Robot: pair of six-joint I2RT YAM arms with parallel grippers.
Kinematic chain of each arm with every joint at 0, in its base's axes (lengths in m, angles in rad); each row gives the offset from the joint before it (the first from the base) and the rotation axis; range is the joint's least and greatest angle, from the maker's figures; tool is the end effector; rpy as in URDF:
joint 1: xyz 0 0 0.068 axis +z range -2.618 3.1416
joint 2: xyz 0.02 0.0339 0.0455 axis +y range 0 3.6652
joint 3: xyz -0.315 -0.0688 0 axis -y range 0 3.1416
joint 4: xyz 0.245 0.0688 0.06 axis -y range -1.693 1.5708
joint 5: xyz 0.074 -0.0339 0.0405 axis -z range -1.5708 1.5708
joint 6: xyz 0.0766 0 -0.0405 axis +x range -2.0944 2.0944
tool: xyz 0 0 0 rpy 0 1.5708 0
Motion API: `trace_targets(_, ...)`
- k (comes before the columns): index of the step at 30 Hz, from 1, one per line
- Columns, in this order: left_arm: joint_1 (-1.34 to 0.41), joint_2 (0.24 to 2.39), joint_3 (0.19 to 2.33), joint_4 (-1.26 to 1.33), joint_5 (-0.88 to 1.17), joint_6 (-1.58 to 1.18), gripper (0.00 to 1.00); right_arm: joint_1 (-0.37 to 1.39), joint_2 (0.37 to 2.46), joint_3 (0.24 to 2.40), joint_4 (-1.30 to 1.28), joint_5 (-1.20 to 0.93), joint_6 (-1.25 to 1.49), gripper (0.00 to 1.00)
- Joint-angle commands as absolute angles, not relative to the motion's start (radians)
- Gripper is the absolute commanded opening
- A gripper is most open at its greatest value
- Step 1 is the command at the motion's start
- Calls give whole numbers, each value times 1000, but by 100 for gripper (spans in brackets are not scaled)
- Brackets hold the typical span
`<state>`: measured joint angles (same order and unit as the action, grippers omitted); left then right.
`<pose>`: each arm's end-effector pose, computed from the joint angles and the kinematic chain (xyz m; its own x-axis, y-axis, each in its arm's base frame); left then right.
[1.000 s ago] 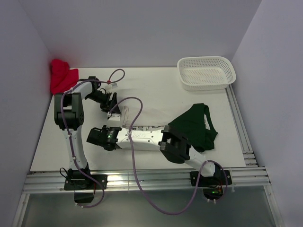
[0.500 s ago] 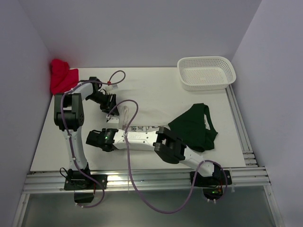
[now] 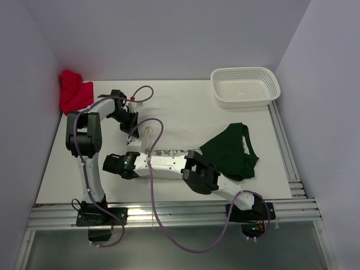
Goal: Roll the t-shirts
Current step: Roll the tshirt
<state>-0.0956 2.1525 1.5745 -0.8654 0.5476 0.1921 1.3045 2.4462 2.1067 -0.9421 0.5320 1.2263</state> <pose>0.4429 -0.0825 0.1548 -0.9411 0.2540 -0.2233 0.3331 0.8100 -0.4827 0.1830 0.5231 0.1561 -0.8319 0.0325 -0.5539 -0.0305 0.9941 0.1042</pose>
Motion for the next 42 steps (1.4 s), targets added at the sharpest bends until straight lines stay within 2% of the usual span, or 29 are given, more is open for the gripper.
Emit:
trace_targets(1,-117,2132,1552,-818,417,195,0,1304,2454,2043,-887,459,1221,16)
trace_targets(2,-118,2128,1554,-816,398,195,0,1302,2445,2034,-868,453,1213,15)
trace_targets(3,-118,2123,1557,-819,387,195,0,1304,2421,2025,-827,446,1206,10)
trace_targets(6,-124,2102,1565,-818,316,196,0,1304,2335,1907,-688,416,1186,5)
trace_targets(14,-184,2036,1583,-833,62,218,0,1284,2108,1589,-242,328,1218,2)
trace_targets(23,-271,2077,1664,-900,-179,215,0,1269,1944,1231,164,287,1334,0)
trace_targets(32,-348,2115,1733,-945,-259,183,0,1256,1940,1066,371,268,1451,0)
trace_targets(42,-448,2175,1769,-962,-333,155,1,1256,1933,942,463,295,1563,0)
